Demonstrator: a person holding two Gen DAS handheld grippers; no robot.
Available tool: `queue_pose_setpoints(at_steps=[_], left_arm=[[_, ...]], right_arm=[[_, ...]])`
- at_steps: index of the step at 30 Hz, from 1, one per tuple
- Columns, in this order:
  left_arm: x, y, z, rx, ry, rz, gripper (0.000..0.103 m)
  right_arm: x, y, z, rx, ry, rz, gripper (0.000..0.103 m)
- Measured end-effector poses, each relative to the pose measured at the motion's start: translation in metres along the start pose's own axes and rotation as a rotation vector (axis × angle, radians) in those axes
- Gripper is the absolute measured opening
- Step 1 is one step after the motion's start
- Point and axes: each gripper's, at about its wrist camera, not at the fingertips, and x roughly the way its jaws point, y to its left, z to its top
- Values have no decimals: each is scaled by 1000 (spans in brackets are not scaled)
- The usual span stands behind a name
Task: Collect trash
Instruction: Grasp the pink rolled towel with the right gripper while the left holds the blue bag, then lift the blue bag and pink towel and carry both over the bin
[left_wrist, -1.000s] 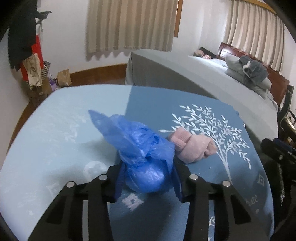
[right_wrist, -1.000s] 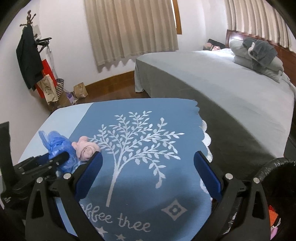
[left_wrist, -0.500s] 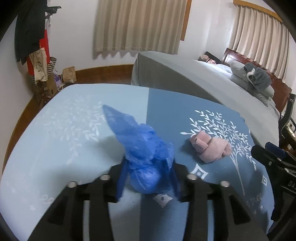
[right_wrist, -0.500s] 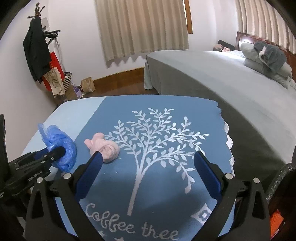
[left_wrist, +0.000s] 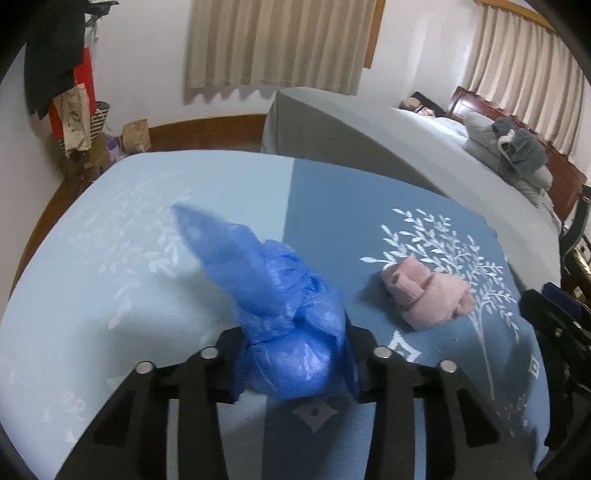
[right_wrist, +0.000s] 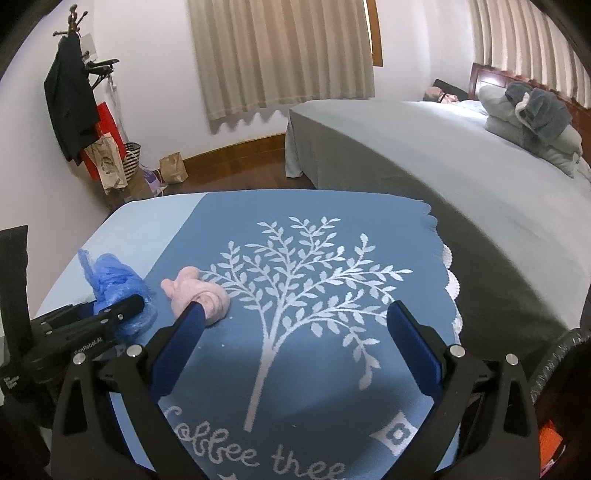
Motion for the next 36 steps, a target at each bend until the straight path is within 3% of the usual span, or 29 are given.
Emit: queue_pose_setpoints(at_steps=[9, 16, 23, 24, 26, 28, 31, 36], left_arm=[[-19, 13, 1, 21, -64, 41, 32], [-18, 35, 4, -8, -62, 87, 30], [-16, 45, 2, -29, -54, 80, 31], [-16, 45, 2, -29, -54, 80, 31], [-16, 45, 2, -31, -54, 79, 31], [-16, 45, 1, -33, -54, 78, 31], [-17, 45, 1, -32, -54, 79, 31], [-17, 46, 1, -34, -56, 80, 31]], right_arm=[[15, 23, 4, -18, 8, 32, 96], [32, 46, 8, -31, 24, 48, 96], [47, 61, 9, -58, 55, 53, 95], [49, 63, 9, -61, 63, 58, 93], [52, 65, 9, -68, 77, 67, 79], [56, 68, 8, -76, 97, 78, 73], [59, 71, 7, -86, 117, 103, 49], [56, 68, 5, -79, 118, 127, 41]])
